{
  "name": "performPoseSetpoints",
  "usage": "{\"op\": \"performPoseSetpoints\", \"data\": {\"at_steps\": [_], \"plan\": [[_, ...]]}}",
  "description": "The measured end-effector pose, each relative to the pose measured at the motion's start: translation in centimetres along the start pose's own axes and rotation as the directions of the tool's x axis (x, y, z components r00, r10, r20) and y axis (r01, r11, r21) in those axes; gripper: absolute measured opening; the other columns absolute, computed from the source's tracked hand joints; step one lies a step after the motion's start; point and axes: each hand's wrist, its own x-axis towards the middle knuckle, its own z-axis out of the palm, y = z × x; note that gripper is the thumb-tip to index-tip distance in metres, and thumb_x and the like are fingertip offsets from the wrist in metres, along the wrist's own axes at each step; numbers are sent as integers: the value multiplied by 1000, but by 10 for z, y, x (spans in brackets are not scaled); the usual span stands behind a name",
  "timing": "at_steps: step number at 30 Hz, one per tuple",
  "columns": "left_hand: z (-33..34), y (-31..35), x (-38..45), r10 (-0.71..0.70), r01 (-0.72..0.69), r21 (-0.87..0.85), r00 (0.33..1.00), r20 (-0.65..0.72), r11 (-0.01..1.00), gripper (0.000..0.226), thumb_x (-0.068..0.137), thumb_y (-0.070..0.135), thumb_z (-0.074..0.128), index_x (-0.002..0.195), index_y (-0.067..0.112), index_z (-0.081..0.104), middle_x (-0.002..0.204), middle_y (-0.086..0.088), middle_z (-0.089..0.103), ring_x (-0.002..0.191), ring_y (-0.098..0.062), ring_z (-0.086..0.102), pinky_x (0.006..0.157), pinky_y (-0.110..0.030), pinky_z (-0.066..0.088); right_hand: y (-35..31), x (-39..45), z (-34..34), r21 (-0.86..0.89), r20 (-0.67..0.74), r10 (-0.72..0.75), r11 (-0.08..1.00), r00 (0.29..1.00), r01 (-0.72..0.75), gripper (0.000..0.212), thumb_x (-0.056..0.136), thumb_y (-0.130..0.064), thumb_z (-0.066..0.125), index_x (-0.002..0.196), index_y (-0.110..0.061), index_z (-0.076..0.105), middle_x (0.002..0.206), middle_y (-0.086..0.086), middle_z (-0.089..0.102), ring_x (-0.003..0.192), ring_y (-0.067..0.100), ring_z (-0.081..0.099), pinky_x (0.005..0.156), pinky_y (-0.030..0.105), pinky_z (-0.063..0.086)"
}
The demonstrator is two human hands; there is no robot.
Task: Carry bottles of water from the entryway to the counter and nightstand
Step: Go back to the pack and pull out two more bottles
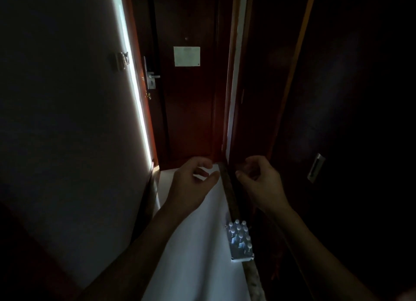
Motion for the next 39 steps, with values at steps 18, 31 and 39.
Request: {"op": "performPoseSetpoints", "data": {"at_steps": [18, 31, 39], "plan": [[172, -210, 233, -119, 115, 29, 955, 271, 993, 26, 82, 20, 75, 100, 31, 60, 98, 23, 62, 89, 3, 65, 67, -15, 56, 203, 247, 65, 6, -55, 358, 933, 932, -359, 32, 86, -25, 72, 112, -26, 54, 86, -18, 59, 78, -6, 57, 60, 9, 41], [315, -419, 278, -435, 416, 132, 829, 352, 900, 37, 77, 26, 81, 111, 24, 65, 108, 18, 65, 96, 2, 63, 72, -17, 54, 444, 325, 123, 64, -180, 620, 782, 764, -620, 34, 81, -31, 77, 109, -16, 64, 96, -3, 69, 86, 6, 64, 63, 10, 48], [396, -625, 209, -586, 543, 237, 675, 448, 806, 39, 74, 28, 83, 109, 26, 66, 109, 14, 67, 98, -2, 66, 74, -29, 60, 643, 277, 215, 63, -218, 746, 654, 629, -754, 36, 79, -19, 79, 111, -17, 61, 103, 0, 67, 90, 12, 65, 65, 12, 45]]}}
